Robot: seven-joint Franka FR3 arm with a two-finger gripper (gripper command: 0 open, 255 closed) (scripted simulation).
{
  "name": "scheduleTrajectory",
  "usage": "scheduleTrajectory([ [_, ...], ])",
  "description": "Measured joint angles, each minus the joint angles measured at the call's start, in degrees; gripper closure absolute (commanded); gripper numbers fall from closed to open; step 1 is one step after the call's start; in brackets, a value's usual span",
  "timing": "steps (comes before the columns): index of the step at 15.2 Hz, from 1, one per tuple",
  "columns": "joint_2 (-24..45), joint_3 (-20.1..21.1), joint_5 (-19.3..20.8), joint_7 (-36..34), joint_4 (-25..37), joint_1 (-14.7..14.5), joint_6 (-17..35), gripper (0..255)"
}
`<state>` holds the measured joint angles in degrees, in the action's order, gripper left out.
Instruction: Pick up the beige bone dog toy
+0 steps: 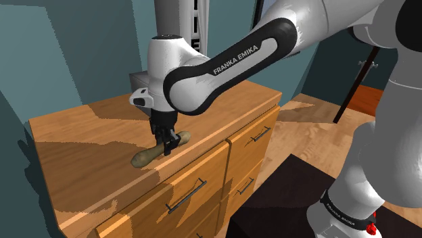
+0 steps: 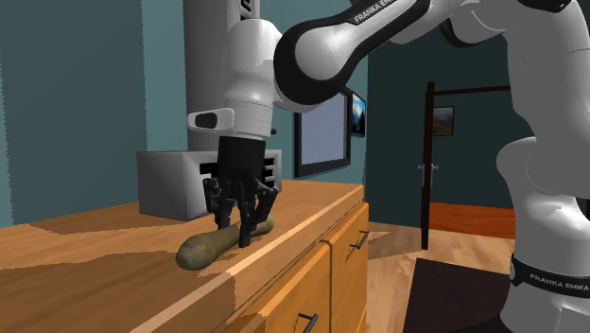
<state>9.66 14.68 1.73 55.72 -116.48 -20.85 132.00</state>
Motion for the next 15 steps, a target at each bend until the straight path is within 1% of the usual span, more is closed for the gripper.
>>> scheduleTrajectory([
  [4,-1.0,0.0,-0.4,0.3,0.5,0.1,-1.5,255],
  [15,-4.1,0.2,-1.4,0.8,5.3,0.3,-9.2,255],
])
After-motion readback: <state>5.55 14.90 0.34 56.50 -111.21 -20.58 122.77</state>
